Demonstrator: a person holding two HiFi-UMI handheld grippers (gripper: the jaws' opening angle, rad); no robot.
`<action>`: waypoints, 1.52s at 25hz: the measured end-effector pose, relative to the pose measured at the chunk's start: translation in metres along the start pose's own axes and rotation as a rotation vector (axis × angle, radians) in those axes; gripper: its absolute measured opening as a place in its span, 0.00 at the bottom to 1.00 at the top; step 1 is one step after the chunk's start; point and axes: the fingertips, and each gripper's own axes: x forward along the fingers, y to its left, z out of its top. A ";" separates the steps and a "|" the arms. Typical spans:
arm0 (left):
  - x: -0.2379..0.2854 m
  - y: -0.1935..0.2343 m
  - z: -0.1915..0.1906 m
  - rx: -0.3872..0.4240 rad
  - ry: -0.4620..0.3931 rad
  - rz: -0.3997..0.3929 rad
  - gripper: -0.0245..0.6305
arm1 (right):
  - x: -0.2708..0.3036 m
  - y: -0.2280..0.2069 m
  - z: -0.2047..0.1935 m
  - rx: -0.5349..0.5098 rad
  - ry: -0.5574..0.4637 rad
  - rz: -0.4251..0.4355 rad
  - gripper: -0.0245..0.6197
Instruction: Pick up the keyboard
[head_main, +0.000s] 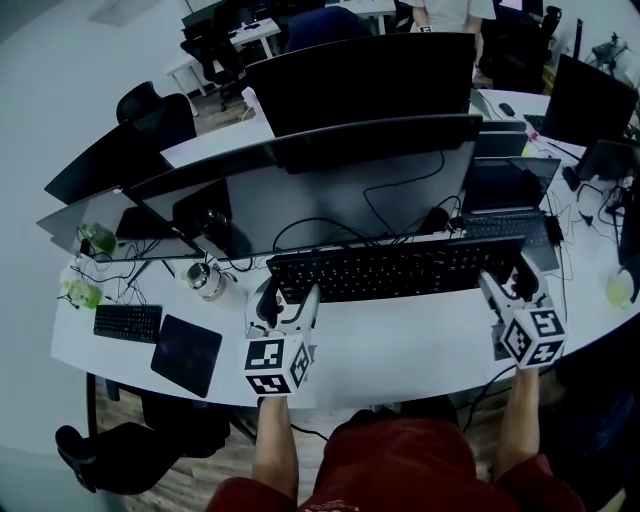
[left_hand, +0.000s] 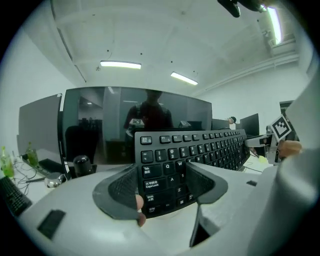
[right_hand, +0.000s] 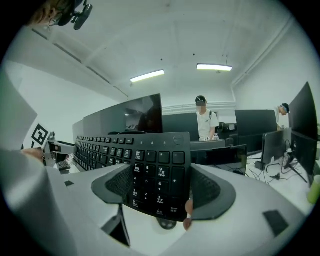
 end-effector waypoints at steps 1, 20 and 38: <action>-0.001 0.000 0.008 0.004 -0.021 0.001 0.51 | -0.001 0.000 0.009 -0.009 -0.022 -0.002 0.60; -0.059 0.010 0.145 0.115 -0.417 0.049 0.51 | -0.044 0.029 0.153 -0.126 -0.410 -0.006 0.60; -0.079 0.005 0.162 0.142 -0.481 0.047 0.51 | -0.065 0.037 0.172 -0.147 -0.486 -0.009 0.60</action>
